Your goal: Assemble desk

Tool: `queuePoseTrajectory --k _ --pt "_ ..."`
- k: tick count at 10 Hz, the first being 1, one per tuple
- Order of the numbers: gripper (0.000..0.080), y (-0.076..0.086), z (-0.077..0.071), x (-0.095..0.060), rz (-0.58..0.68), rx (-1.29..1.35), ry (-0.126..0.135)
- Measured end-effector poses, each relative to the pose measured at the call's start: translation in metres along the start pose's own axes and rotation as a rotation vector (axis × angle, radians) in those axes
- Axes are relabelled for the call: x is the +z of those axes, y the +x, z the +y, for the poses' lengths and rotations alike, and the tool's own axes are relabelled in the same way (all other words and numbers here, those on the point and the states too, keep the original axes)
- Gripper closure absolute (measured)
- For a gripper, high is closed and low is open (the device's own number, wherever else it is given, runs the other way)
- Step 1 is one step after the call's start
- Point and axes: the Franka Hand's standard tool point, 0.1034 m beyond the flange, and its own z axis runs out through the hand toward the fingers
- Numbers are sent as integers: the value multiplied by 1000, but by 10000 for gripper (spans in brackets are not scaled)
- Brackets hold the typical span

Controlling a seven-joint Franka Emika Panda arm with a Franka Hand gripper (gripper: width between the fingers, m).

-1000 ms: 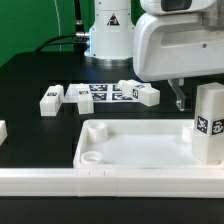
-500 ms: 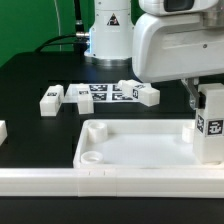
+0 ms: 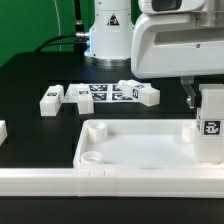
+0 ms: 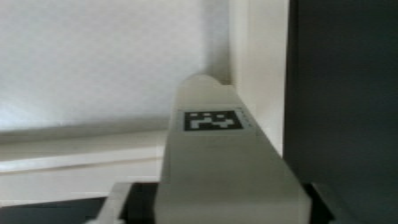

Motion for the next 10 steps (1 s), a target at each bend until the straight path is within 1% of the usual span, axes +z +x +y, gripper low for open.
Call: queuePoseTrajectory --k 2,3,5,9,10 --pt "509 0 1 1 -3 212 5" --pt "509 1 1 1 2 299 13" --pt "509 2 2 1 5 560 21" --pt "509 3 3 1 -13 937 41" --pt "509 3 4 1 -17 995 46"
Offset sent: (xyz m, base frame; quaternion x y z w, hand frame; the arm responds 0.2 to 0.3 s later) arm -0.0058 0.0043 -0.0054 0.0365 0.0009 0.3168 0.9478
